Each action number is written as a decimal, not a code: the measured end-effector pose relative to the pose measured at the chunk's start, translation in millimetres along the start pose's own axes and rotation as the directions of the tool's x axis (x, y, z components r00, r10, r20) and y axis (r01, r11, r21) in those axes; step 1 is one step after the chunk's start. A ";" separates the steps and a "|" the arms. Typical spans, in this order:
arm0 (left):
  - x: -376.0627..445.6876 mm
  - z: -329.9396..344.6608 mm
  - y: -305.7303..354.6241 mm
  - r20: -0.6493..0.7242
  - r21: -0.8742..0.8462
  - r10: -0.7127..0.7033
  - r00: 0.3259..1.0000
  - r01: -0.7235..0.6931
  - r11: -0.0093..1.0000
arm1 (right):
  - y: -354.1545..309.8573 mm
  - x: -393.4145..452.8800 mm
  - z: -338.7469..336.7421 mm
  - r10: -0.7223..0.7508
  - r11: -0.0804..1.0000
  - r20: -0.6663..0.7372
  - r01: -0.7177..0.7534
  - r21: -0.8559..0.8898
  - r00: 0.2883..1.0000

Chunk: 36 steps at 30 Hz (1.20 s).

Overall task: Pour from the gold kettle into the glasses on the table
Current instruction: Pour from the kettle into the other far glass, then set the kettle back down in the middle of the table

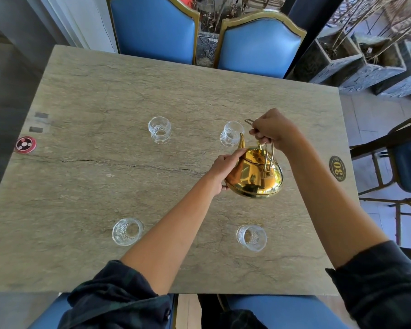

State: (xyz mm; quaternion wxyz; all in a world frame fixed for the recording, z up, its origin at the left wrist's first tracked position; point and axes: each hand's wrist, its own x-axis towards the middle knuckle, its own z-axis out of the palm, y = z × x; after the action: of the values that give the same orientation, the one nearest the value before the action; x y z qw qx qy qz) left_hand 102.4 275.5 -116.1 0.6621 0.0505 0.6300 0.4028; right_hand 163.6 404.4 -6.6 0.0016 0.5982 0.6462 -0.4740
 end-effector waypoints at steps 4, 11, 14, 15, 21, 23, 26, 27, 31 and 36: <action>3.3 -3.9 0.7 0.010 0.024 -0.004 1.000 0.004 1.000 | 3.3 1.7 3.1 -0.003 1.000 -0.003 0.003 0.017 1.000; 10.9 -12.7 1.9 -0.013 0.057 -0.006 1.000 0.007 0.998 | 12.3 -0.2 12.0 -0.008 0.996 -0.030 0.011 0.089 1.000; 14.5 -16.1 1.9 -0.016 0.063 0.002 1.000 -0.001 0.998 | 16.4 -5.4 14.5 -0.013 0.984 -0.024 0.017 0.175 1.000; 16.5 -17.2 1.6 -0.020 0.061 0.010 1.000 -0.009 0.998 | 18.2 -7.1 15.3 -0.016 0.979 -0.022 0.020 0.201 1.000; 22.4 -25.0 -2.4 -0.021 0.018 0.091 0.996 -0.091 0.996 | 32.4 -20.9 23.7 -0.054 0.954 -0.029 0.060 0.294 0.998; 21.7 -28.8 -2.9 0.004 0.023 0.112 0.994 -0.112 0.993 | 36.4 -27.3 26.5 -0.059 0.945 -0.049 0.072 0.320 0.997; 16.7 -35.0 -4.2 0.029 0.049 0.161 0.987 -0.162 0.986 | 38.0 -40.8 31.7 -0.074 0.923 -0.079 0.098 0.372 0.994; 14.6 -38.1 -5.2 0.022 0.058 0.176 0.984 -0.177 0.983 | 37.1 -46.8 34.3 -0.084 0.914 -0.084 0.110 0.390 0.993; -1.0 -49.0 -13.8 -0.063 0.077 0.214 0.975 -0.209 0.975 | 35.8 -71.8 47.5 -0.165 0.891 -0.091 0.188 0.412 0.982; -20.6 -76.1 -36.6 -0.177 0.202 0.275 0.945 -0.238 0.950 | 41.7 -94.0 77.4 -0.210 0.884 -0.101 0.232 0.405 0.973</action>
State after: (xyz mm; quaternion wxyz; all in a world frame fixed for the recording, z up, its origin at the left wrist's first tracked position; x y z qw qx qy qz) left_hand 55.4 205.2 -136.1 0.5289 0.1500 0.7157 0.4308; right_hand 178.9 277.4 -21.2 -0.1964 0.5199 0.5949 -0.5807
